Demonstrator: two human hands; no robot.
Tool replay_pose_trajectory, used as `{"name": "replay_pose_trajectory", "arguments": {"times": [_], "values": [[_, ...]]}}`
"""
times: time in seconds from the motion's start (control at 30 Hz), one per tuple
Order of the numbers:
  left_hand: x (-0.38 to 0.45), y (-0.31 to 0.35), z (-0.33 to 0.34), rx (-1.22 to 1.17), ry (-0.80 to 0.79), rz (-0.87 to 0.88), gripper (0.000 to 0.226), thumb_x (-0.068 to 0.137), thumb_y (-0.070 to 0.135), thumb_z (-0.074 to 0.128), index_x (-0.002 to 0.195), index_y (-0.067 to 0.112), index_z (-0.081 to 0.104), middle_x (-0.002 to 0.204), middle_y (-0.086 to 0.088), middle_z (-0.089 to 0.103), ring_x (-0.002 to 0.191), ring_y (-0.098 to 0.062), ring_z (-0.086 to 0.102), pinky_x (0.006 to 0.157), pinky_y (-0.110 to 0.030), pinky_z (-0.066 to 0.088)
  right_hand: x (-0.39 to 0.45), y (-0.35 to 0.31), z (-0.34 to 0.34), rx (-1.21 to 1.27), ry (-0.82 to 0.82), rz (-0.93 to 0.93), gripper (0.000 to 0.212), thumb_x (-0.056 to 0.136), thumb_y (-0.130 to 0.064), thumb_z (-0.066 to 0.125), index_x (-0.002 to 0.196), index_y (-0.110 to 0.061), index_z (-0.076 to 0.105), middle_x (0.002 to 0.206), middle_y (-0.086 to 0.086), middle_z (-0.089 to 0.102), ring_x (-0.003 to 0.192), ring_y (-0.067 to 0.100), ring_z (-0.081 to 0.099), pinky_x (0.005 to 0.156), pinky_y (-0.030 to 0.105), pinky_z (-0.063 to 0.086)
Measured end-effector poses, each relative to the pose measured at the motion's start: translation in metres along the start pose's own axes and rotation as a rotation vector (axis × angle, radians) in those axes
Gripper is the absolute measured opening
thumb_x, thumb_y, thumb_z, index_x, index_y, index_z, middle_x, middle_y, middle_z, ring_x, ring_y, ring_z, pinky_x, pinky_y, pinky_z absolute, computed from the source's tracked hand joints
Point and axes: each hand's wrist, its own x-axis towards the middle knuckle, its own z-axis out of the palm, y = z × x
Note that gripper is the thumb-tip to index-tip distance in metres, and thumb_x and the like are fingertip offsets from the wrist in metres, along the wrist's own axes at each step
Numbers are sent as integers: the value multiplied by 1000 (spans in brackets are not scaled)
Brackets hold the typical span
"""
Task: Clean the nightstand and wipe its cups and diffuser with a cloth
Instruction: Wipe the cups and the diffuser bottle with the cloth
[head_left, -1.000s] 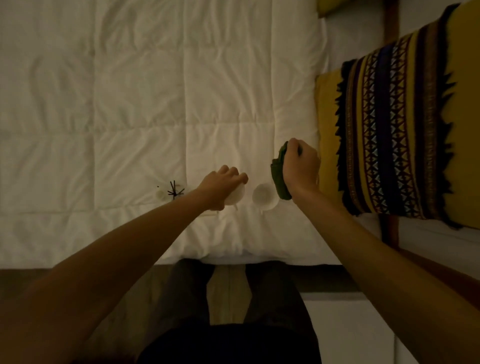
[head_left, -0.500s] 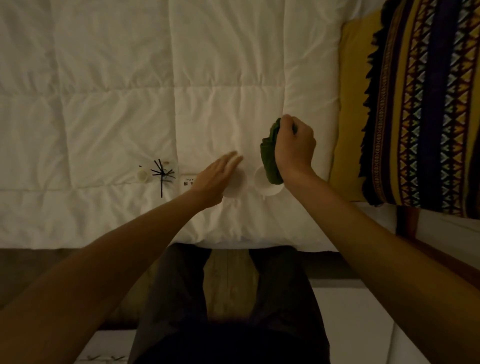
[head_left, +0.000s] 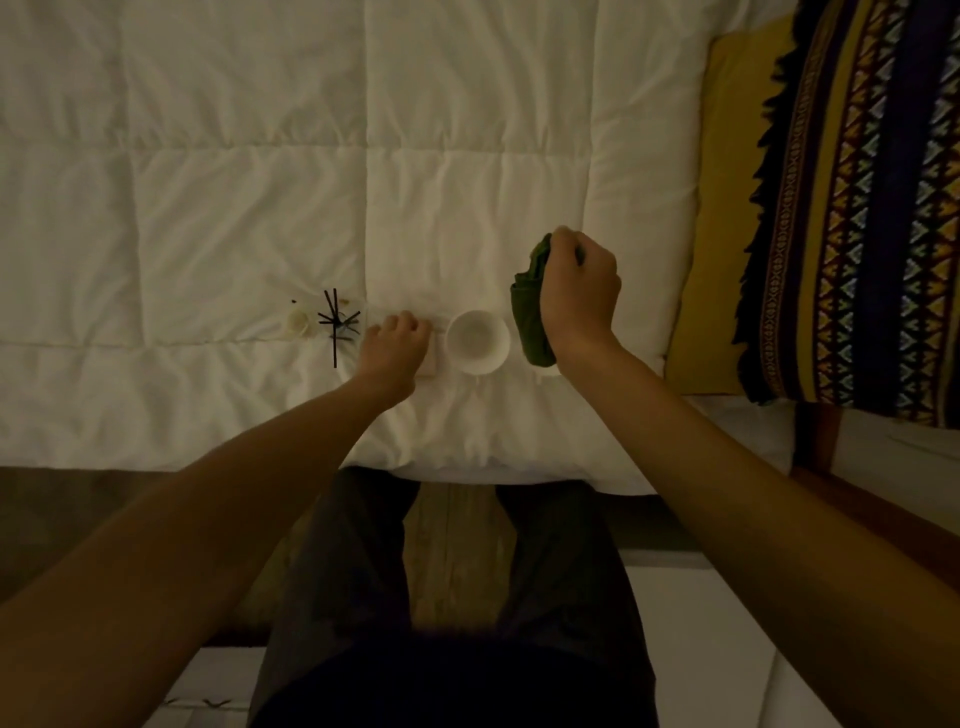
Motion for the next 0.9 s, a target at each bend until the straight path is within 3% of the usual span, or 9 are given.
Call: {"name": "replay_pose_trajectory", "arguments": {"times": [0.13, 0.27, 0.37, 0.5, 0.57, 0.7, 0.8, 0.9], "values": [[-14, 5, -16, -116, -21, -105, 74, 67, 16, 82, 127, 9, 40, 125, -16, 47, 115, -32, 49, 82, -40, 53, -18, -6, -7, 45, 17, 1, 42, 99, -27, 43, 58, -21, 41, 55, -7, 44, 46, 0, 40, 51, 18, 37], [-42, 15, -45, -210, 7, -152, 76, 66, 22, 85, 126, 9, 40, 126, -15, 46, 115, -32, 48, 85, -41, 54, -48, -27, -17, 79, -17, 21, 39, 99, -27, 43, 63, -13, 49, 64, 2, 51, 58, 9, 48, 59, 26, 42], [-64, 18, -72, -299, 47, -163, 81, 64, 28, 88, 127, 10, 41, 127, -14, 46, 116, -32, 48, 91, -42, 51, -66, -58, -30, 149, -67, 98, 37, 95, -26, 45, 83, 2, 65, 75, 7, 63, 68, 17, 58, 65, 29, 47], [-93, 10, -130, -481, 128, -165, 85, 63, 37, 88, 130, 13, 43, 125, -12, 49, 114, -30, 50, 90, -42, 51, -82, -123, -62, 256, -102, 126, 35, 90, -31, 47, 89, -8, 74, 83, 7, 71, 73, 21, 65, 67, 28, 51], [-105, 4, -176, -702, 157, -158, 83, 65, 39, 88, 132, 14, 46, 122, -10, 53, 108, -27, 55, 88, -40, 53, -91, -162, -82, 318, -82, 81, 32, 89, -31, 49, 79, -15, 74, 82, 8, 71, 75, 24, 66, 69, 32, 52], [-143, -5, -280, -1245, 135, 57, 60, 76, 26, 80, 131, 14, 57, 109, -3, 67, 94, -19, 66, 76, -31, 56, -118, -229, -126, 420, -41, -54, 29, 88, -30, 50, 68, -19, 69, 75, 7, 66, 74, 27, 63, 69, 38, 52], [-188, 0, -358, -1530, 102, 294, 30, 85, 22, 65, 110, 7, 65, 94, -4, 60, 75, -15, 60, 70, -27, 49, -143, -275, -157, 459, 13, -188, 29, 91, -27, 49, 69, -18, 65, 83, 13, 62, 82, 33, 61, 76, 46, 51], [-238, 10, -422, -1730, 53, 491, 46, 86, 27, 46, 126, 5, 56, 109, -15, 55, 92, -28, 55, 79, -35, 47, -178, -317, -186, 492, 130, -329, 30, 95, -25, 48, 72, -17, 66, 90, 15, 66, 87, 32, 64, 79, 42, 53]]}}
